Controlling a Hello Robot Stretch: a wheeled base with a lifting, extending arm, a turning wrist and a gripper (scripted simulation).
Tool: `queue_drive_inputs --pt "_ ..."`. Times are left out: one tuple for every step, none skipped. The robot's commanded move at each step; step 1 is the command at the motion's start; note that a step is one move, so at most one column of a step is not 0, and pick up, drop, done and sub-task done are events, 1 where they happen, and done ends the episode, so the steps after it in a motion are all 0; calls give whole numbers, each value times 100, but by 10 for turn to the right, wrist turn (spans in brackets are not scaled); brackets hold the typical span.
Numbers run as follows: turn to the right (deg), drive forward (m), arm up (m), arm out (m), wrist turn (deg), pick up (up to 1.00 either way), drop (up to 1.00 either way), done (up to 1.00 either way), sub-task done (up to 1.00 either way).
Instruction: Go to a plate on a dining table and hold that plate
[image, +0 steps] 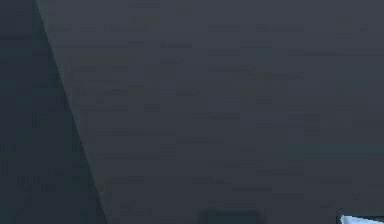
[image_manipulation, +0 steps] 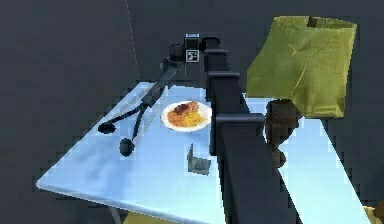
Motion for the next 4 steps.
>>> queue_drive_inputs --pt "0 0 0 0 450 0 0 0 0" --pt "0 0 0 0 450 0 0 0 0" --pt "0 0 0 0 450 0 0 0 0" --pt "0 0 -22 0 0 0 0 0 0"
